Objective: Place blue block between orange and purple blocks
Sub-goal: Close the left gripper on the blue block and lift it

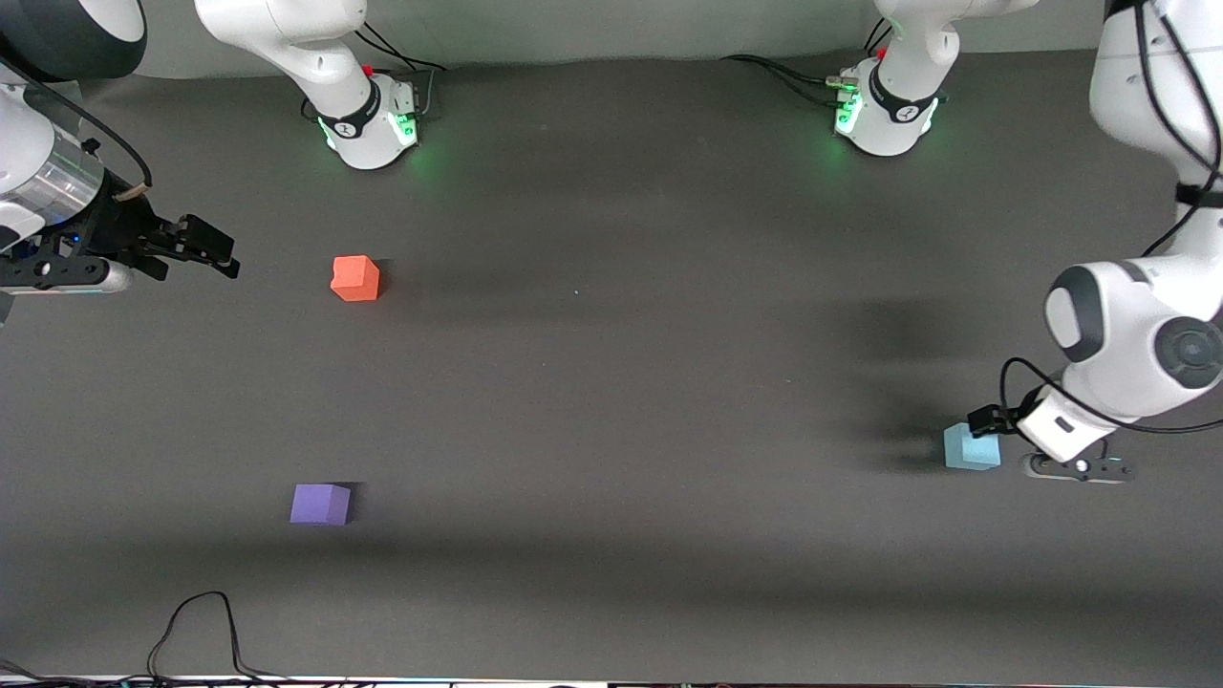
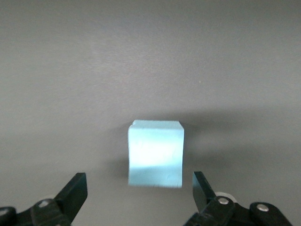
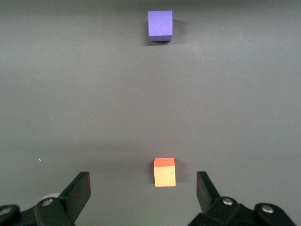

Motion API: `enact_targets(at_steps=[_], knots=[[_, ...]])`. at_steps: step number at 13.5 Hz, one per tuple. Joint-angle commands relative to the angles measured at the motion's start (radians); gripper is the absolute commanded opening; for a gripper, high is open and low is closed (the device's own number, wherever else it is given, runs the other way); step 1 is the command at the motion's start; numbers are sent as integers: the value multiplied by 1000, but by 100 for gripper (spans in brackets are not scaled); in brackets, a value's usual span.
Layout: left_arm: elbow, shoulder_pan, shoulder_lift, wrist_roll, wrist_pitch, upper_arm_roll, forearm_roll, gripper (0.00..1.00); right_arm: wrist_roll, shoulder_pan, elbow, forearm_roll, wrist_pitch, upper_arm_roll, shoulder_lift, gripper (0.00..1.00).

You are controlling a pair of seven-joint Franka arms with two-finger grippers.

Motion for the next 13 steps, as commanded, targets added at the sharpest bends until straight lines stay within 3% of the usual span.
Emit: enact_targets(at_steps=[1,5,6,8,9,13], knots=[[-45,-12,44,15,112,1,-1,100,-9,-8,-7,22,12,-2,-3,100],[-39,-12,90,15,169,-3,-1,100,-12,-11,-6,20,13,-5,-2,100],[-37,-11,89,15,166,-3,-1,96,-12,-13,-4,17,13,-5,3,100],[-32,-11,89,12,160,-3,-3,60,-12,-13,-9,16,12,-6,1,100],[-32,-11,89,9,160,-3,-3,49,-14,-14,-10,14,10,-14,3,100],[-20,-11,81,4,154,-3,-3,47,-24,-13,-10,11,12,-17,14,100]])
